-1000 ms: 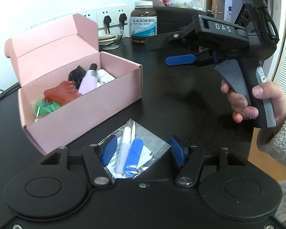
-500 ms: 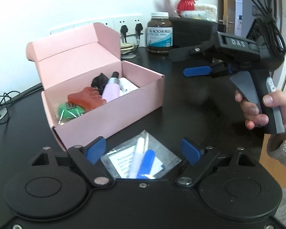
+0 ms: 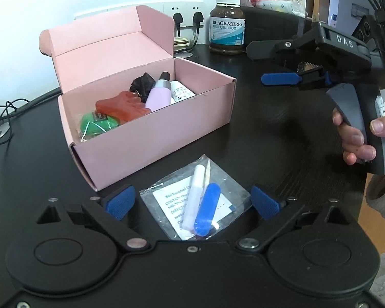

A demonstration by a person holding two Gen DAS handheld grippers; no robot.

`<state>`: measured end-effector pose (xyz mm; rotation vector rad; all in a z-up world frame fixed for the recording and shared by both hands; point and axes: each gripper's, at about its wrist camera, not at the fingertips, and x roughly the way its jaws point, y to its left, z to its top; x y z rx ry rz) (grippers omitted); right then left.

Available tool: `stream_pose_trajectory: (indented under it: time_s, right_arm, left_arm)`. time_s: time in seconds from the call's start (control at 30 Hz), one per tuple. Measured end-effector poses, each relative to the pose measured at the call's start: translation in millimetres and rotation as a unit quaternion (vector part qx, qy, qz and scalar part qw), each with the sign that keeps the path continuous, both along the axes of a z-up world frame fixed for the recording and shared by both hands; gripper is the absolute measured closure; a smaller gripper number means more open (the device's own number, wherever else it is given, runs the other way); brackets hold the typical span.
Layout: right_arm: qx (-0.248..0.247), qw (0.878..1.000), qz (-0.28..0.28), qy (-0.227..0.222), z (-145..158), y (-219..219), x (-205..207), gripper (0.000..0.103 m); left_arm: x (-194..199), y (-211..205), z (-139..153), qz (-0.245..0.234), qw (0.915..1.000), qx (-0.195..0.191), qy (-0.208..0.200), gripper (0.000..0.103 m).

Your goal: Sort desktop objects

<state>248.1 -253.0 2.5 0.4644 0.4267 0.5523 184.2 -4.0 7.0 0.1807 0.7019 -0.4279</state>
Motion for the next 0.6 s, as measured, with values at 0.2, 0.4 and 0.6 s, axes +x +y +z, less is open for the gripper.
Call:
stream_pose_trajectory:
  time_s: [0.2, 0.4, 0.6]
  right_arm:
    - [-0.001, 1.000, -0.001, -0.001, -0.1, 0.2, -0.3, 0.001]
    - [0.000, 1.000, -0.003, 0.002, -0.3, -0.2, 0.2, 0.001]
    - [-0.002, 1.000, -0.007, 0.000, 0.2, 0.1, -1.2, 0.001]
  left_arm:
    - [-2.9, 0.8, 0.3, -0.006, 0.9999, -0.006, -0.012, 0.022]
    - [-5.1, 5.8, 1.7, -0.002, 0.9997, -0.016, -0.017, 0.038]
    - [-5.8, 4.8, 2.2, -0.004, 0.9997, -0.013, -0.020, 0.039]
